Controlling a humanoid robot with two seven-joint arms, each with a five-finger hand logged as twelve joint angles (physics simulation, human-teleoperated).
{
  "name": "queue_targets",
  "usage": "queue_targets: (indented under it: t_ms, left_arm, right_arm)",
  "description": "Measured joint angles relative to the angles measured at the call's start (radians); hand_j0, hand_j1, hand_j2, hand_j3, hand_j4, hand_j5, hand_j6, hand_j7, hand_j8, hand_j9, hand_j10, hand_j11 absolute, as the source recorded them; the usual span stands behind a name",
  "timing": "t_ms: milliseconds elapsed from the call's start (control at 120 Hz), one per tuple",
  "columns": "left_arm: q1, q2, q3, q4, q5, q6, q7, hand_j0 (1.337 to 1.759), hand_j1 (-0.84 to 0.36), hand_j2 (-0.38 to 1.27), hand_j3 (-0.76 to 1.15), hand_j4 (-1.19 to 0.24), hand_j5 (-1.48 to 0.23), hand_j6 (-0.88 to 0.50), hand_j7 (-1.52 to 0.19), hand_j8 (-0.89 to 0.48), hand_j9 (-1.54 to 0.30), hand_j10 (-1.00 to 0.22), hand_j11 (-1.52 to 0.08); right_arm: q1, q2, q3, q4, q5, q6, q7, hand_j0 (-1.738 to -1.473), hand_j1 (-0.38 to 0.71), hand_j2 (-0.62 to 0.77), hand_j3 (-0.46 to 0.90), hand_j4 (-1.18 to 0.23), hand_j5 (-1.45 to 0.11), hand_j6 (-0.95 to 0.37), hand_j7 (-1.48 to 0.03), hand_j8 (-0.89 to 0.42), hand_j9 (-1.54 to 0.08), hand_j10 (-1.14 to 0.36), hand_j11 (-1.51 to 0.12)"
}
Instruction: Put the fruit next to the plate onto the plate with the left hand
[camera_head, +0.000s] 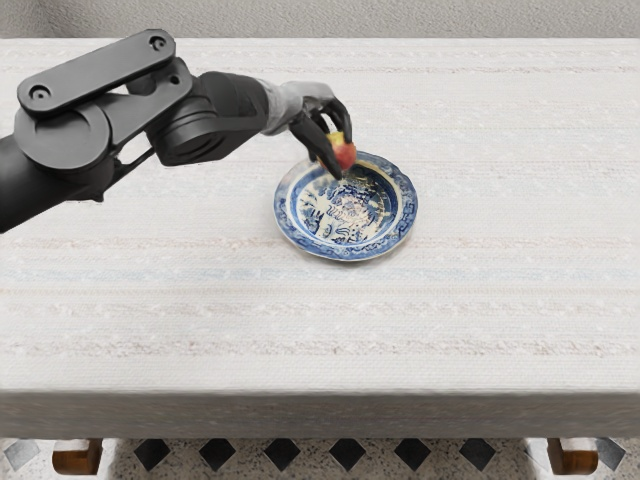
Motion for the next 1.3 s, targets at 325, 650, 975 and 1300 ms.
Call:
queue_targets:
  t_ms: [325, 650, 975, 1300]
  left_arm:
    - [-0.046, -0.110, 0.207, 0.009, 0.274, 0.008, 0.000, 1.651, -0.38, 0.60, 0.00, -0.84, -1.22, -0.30, -1.16, -0.34, -1.16, -0.85, -1.17]
    - [-0.020, -0.167, 0.349, 0.090, 0.311, 0.012, 0.001, 1.652, -0.42, 0.73, 0.00, -0.82, -1.25, -0.32, -1.20, -0.34, -1.15, -0.87, -1.15]
    - [-0.032, -0.159, 0.378, 0.123, 0.307, 0.048, 0.000, 1.656, -0.07, 0.34, 0.00, -0.44, -0.65, -0.21, -0.63, -0.23, -0.60, -0.46, -0.60]
    - [-0.026, -0.027, 0.264, 0.129, 0.051, -0.015, 0.000, 1.658, 0.26, 0.07, 0.00, -0.10, -0.14, -0.05, -0.14, -0.06, -0.13, -0.10, -0.13]
  right_arm:
    - [0.000, 0.000, 0.000, 0.000, 0.000, -0.002, 0.000, -1.658, -0.33, 0.00, 0.00, -0.01, -0.02, -0.01, -0.02, -0.01, -0.02, -0.01, -0.02]
    - [-0.001, 0.000, 0.000, 0.000, 0.000, -0.001, 0.000, -1.658, -0.33, 0.00, 0.00, -0.01, -0.02, -0.01, -0.02, -0.01, -0.02, -0.01, -0.02]
    - [-0.001, 0.000, -0.001, 0.000, 0.000, -0.001, 0.000, -1.658, -0.33, 0.00, 0.00, -0.01, -0.02, -0.01, -0.02, -0.01, -0.02, -0.01, -0.02]
    - [-0.001, 0.000, -0.002, 0.000, 0.000, -0.001, 0.000, -1.658, -0.33, 0.00, 0.00, -0.01, -0.02, -0.01, -0.02, -0.01, -0.02, -0.01, -0.02]
